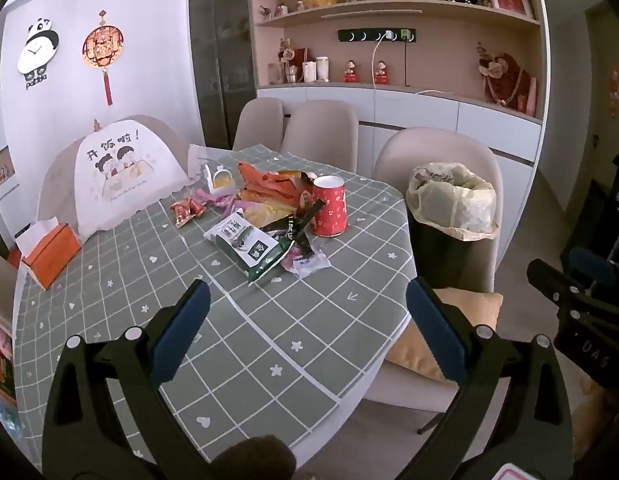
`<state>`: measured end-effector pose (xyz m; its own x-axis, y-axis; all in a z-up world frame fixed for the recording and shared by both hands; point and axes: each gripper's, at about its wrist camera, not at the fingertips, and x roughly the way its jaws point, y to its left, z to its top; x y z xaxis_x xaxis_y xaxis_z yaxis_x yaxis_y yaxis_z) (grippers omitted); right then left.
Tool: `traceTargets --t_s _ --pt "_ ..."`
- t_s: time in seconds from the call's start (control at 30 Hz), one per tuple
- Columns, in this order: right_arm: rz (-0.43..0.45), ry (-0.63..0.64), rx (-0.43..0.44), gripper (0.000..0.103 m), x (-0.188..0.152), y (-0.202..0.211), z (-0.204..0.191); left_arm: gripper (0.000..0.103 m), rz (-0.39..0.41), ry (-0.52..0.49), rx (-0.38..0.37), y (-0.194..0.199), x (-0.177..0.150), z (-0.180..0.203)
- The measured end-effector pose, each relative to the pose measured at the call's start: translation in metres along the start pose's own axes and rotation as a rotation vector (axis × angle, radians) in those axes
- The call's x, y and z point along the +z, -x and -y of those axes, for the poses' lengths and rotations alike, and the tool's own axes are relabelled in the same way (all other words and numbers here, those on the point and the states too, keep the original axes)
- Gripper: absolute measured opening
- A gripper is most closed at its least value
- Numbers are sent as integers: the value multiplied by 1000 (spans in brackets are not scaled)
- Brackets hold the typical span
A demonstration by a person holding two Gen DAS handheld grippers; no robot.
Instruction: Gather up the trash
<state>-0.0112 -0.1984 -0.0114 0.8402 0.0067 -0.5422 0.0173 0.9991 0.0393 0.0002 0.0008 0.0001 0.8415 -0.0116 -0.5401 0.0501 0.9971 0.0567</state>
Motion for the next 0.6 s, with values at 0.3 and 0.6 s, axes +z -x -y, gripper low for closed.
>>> traceTargets --t_s 0.3,0.6 --pt "-10 -6 5 65 0 -5 -2 94 11 -4 9 2 1 -2" --pt "-3 -1 6 65 0 -3 -1 94 12 0 8 0 -2 -4"
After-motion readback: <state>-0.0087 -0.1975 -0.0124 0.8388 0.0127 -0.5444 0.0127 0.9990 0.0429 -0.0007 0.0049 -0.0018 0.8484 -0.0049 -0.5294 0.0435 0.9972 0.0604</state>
